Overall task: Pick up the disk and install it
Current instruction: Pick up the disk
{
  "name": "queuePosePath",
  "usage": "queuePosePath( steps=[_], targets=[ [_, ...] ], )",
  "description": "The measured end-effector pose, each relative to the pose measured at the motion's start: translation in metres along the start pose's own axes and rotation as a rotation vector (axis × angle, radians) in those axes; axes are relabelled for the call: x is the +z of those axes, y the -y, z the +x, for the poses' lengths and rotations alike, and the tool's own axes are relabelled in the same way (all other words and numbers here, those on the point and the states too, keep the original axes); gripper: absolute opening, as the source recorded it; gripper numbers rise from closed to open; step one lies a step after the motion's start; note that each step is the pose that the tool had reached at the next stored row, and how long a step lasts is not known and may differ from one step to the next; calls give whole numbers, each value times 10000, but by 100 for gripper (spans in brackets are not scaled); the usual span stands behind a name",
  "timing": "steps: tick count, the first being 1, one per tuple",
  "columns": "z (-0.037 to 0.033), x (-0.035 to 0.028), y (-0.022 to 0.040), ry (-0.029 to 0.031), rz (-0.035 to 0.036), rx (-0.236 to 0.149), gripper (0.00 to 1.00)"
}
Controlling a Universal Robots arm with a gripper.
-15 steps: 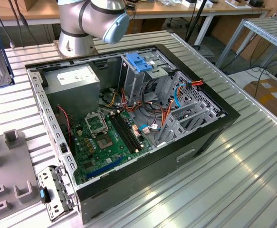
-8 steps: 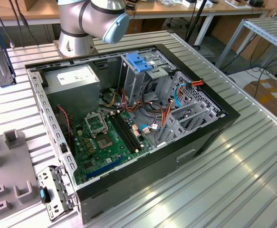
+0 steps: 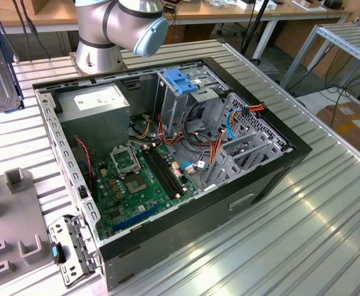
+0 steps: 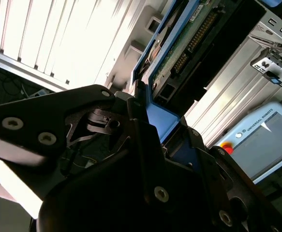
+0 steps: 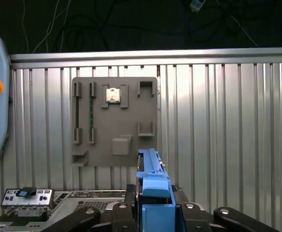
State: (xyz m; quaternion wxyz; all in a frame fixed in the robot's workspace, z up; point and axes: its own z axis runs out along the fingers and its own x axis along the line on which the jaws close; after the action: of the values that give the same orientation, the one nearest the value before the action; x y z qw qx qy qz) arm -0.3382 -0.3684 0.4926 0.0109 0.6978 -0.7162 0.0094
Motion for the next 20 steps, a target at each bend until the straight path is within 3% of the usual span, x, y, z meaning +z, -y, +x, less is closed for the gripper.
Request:
queuePosePath(
  steps=[20],
  targets=[
    [-4, -1, 152, -1, -1, 0, 37]
  ],
)
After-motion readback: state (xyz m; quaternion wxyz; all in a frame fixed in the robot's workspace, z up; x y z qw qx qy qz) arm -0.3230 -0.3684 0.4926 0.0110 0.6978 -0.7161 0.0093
